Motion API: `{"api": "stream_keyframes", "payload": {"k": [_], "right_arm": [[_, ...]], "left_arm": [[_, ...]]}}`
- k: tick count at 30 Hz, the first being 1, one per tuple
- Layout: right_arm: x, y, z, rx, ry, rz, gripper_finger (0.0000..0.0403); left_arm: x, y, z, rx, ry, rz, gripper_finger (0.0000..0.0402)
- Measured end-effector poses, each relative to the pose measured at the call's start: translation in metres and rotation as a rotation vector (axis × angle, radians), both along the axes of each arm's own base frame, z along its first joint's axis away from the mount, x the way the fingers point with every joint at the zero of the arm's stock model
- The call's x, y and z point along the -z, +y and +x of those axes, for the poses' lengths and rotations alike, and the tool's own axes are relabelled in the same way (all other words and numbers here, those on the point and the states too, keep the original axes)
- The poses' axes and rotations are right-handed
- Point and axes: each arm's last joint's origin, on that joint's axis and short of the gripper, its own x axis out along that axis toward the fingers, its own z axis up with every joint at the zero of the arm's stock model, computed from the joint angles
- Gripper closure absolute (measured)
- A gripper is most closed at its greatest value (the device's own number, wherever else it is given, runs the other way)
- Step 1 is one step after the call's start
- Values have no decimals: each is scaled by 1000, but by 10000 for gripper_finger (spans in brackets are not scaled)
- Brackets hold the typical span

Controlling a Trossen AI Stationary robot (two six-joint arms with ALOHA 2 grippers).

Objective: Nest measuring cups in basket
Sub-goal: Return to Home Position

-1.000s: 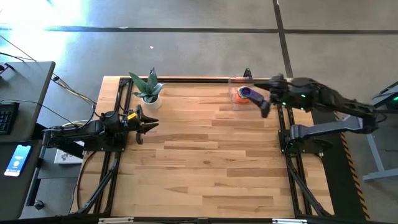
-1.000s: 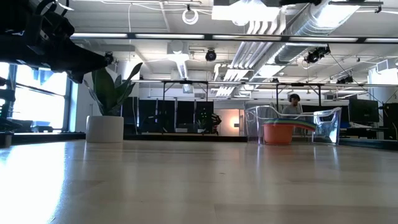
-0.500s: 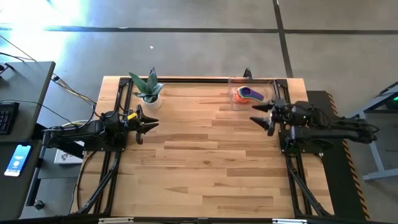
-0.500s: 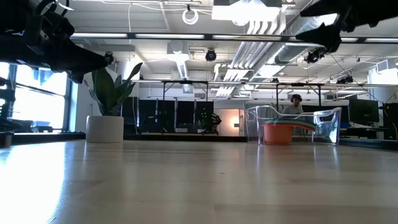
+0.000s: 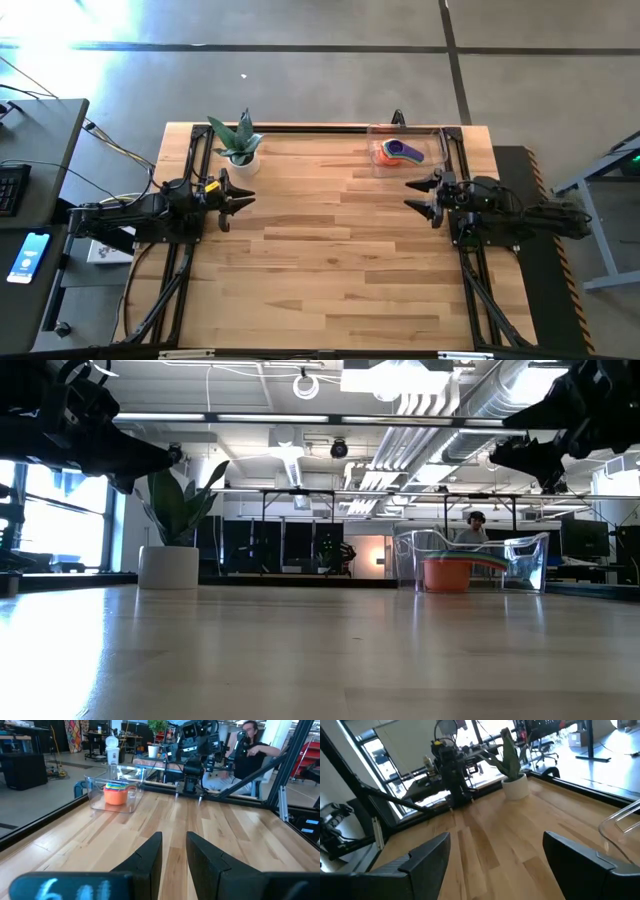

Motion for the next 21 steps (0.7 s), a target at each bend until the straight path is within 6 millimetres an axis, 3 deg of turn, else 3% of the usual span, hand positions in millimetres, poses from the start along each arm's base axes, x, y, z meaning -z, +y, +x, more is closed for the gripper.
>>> {"api": "stream_keyframes", "payload": {"k": [5, 21], "right_arm": [[10, 1, -6, -5, -57, 12, 94], [20, 0, -5, 13, 23, -53, 94]], "left_arm": [[0, 0, 0, 0, 0, 0, 326], [0, 0, 0, 0, 0, 0, 326]]}}
